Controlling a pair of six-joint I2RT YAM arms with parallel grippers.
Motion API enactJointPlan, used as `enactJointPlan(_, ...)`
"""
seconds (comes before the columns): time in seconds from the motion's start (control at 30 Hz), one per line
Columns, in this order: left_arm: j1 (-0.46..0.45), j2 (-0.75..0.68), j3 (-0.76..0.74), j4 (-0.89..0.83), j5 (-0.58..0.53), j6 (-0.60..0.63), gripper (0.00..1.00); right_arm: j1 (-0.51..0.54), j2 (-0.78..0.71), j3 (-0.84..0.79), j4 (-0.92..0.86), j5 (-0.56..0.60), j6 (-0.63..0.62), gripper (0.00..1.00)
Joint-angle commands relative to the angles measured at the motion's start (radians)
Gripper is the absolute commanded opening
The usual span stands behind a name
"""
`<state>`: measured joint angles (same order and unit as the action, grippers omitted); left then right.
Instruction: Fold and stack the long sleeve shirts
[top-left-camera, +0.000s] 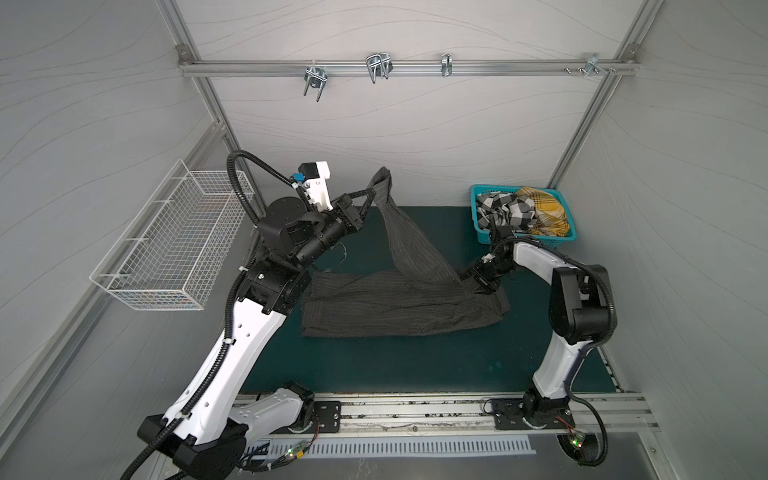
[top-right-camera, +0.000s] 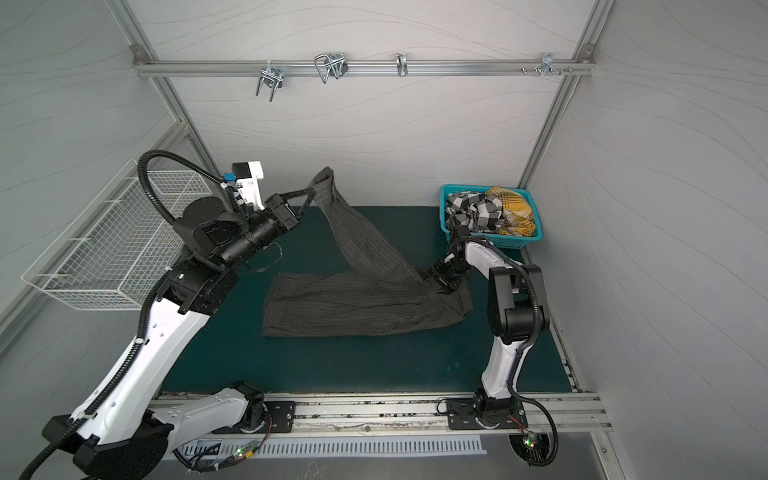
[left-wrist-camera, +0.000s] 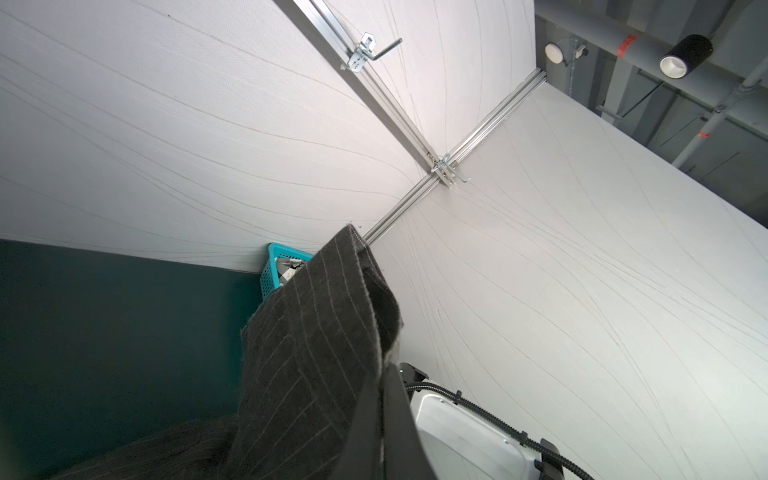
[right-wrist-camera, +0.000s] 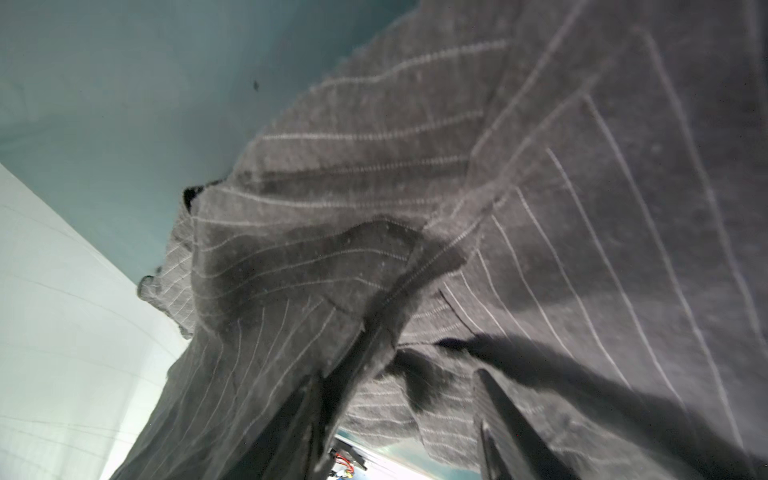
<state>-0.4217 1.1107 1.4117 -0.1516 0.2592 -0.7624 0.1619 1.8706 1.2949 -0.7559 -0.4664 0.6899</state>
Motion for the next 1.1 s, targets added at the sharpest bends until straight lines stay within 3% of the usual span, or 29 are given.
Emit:
enactJointPlan(0.0,-0.008,-0.017,0.022,0.095,0.020,-0.019,0.00,0.001,0.028,0.007,0.045,-0.035,0.064,0.48)
enactJointPlan(0.33,-0.008,-0.038,0.006,0.112,0.018,-0.021,0.00,-0.012,0.091,0.013,0.122,-0.054,0.166,0.44)
enactJointPlan(0.5,-0.007,-0.048,-0.020,0.114,0.011,-0.029,0.00,-0.012,0.067,-0.012,0.178,-0.060,0.252,0.50)
enactJointPlan(0.63,-0.007,-0.053,-0.037,0.123,0.011,-0.040,0.00,-0.015,0.047,-0.019,0.191,-0.032,0.311,0.42)
enactJointPlan(0.73,-0.007,-0.060,-0.050,0.129,0.006,-0.046,0.00,-0.015,0.062,-0.021,0.222,-0.062,0.362,0.44)
enactJointPlan(0.83,-0.007,-0.065,-0.057,0.126,0.002,-0.048,0.00,-0.012,0.063,-0.018,0.223,-0.051,0.381,0.31)
enactJointPlan(0.93,-0.007,-0.075,-0.055,0.090,-0.039,-0.032,0.00,-0.023,0.056,-0.003,0.177,-0.021,0.359,0.04)
enactJointPlan(0.97,-0.005,-0.078,-0.050,0.052,-0.071,-0.026,0.00,-0.028,0.047,0.003,0.155,-0.009,0.341,0.00)
enactJointPlan(1.07,-0.006,-0.085,-0.039,-0.049,-0.183,-0.014,0.00,-0.041,0.009,0.015,0.086,0.021,0.274,0.00)
